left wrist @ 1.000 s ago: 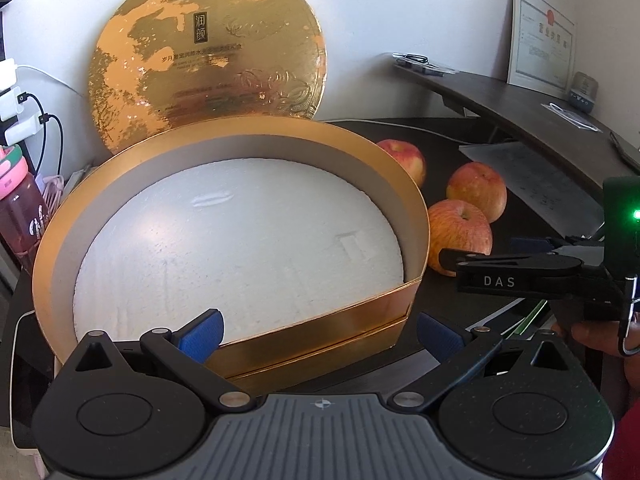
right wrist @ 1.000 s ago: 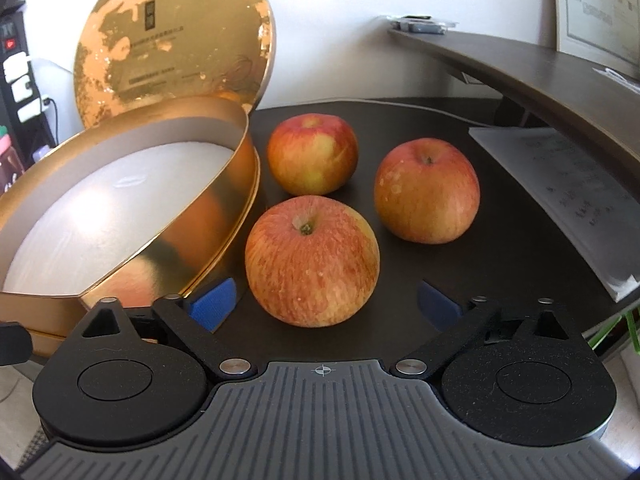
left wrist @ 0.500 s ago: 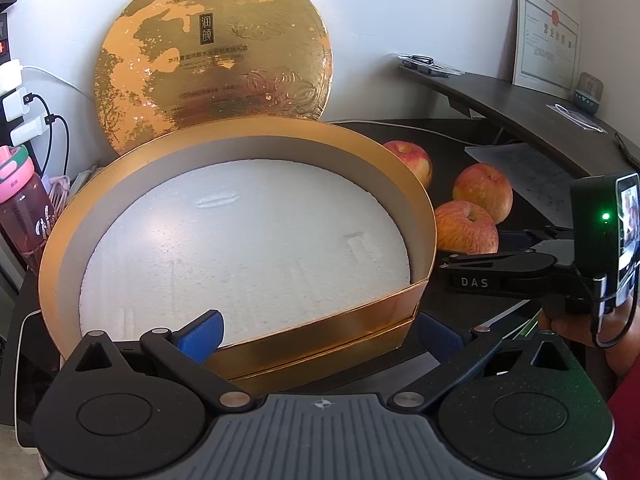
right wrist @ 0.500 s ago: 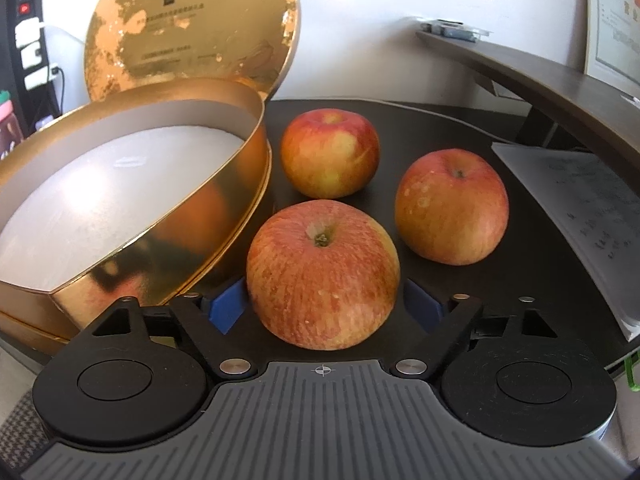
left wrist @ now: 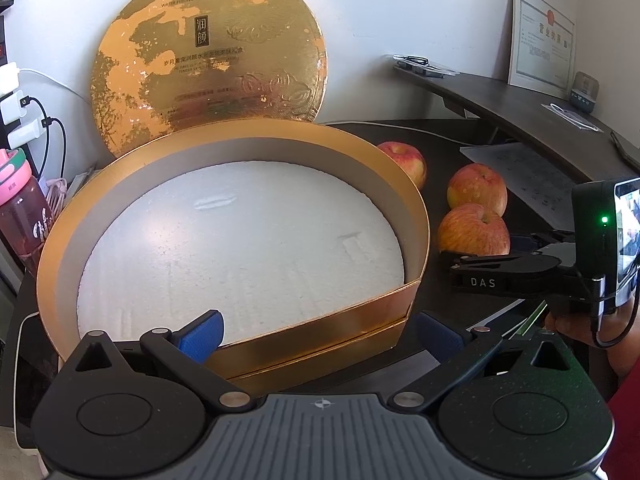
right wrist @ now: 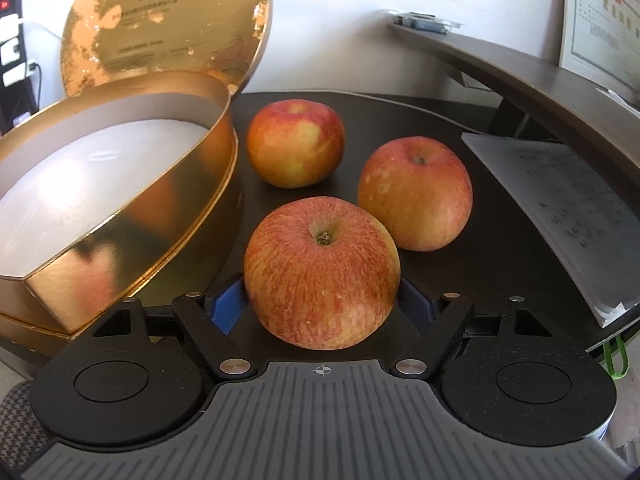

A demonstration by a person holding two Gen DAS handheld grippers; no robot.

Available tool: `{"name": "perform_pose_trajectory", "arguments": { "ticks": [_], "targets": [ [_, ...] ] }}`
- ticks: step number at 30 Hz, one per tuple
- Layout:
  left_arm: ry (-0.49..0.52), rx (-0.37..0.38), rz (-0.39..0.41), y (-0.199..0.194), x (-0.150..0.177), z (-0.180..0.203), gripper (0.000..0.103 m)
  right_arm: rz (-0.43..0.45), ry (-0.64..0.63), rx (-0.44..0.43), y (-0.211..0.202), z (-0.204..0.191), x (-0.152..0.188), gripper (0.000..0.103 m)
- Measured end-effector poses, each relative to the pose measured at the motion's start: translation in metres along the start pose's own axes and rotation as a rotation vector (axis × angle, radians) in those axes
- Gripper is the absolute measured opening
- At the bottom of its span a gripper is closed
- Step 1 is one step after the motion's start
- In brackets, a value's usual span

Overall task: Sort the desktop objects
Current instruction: 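Close the right gripper on the apple and lift it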

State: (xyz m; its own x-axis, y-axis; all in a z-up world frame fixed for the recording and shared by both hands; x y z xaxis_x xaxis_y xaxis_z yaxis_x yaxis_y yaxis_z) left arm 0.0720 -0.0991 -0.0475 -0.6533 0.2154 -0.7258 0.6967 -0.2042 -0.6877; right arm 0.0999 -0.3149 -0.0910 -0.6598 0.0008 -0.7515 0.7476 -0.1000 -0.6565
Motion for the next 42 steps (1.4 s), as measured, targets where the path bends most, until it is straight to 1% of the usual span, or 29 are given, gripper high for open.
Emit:
{"name": "perform_pose_trajectory", "arguments": {
  "ticks": [2,3,4,8,12,17,21,27,30,33,37,42],
  "targets": [
    [0.001,0.000,0.000,0.000,0.000,0.000,0.103,0.004,-0.001,-0.005,0.000,-0.001,-0.001,0.087],
    [0.001,-0.001,0.000,0.000,0.000,0.000,0.103,0.011,0.004,-0.005,0.000,-0.002,-0.002,0.092],
    [0.002,-0.001,0.001,0.000,0.000,0.000,0.103,0.017,0.014,-0.002,0.000,-0.002,-0.003,0.094],
    [0.000,-0.006,0.001,0.000,0.001,-0.001,0.103,0.027,0.078,0.011,0.004,-0.001,-0.004,0.094],
    [0.003,-0.008,0.002,-0.001,0.001,-0.001,0.103,0.036,0.114,0.040,0.009,0.000,-0.003,0.090],
    [0.002,-0.012,0.003,-0.001,0.002,-0.004,0.103,0.042,0.110,0.050,0.013,-0.002,-0.003,0.087],
    [-0.003,-0.011,0.008,-0.003,0.003,-0.006,0.103,0.035,0.100,0.067,0.016,-0.004,-0.004,0.083],
    [-0.018,-0.011,0.013,-0.008,0.005,-0.014,0.103,0.037,0.089,0.090,0.016,-0.006,-0.004,0.082],
    [-0.024,-0.012,0.026,-0.014,0.007,-0.019,0.103,0.034,0.108,0.096,0.013,-0.004,-0.003,0.082],
    [-0.036,-0.011,0.039,-0.021,0.009,-0.027,0.103,0.037,0.141,0.089,0.002,-0.001,-0.004,0.082],
    [-0.044,0.008,0.057,-0.030,0.014,-0.034,0.103,0.062,0.133,0.115,-0.022,-0.002,-0.011,0.082],
    [-0.045,0.045,0.103,-0.045,0.020,-0.043,0.103,0.127,0.095,0.132,-0.059,-0.018,-0.034,0.082]
  ]
}}
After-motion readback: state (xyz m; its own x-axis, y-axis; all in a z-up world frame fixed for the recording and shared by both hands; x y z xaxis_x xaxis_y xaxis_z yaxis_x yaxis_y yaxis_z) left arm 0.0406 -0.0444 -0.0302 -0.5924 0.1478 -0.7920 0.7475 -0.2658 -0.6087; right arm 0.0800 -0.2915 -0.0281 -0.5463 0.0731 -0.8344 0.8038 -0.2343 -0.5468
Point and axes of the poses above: each gripper's, at about its wrist camera, not at the fingertips, and y roughly the way its jaws point, z to its right, x to its underside, the point moved 4 cm from there along y, roughly the way its jaws point, and after that the axes turned 3 degrees about -x, right-handed, at the moved point
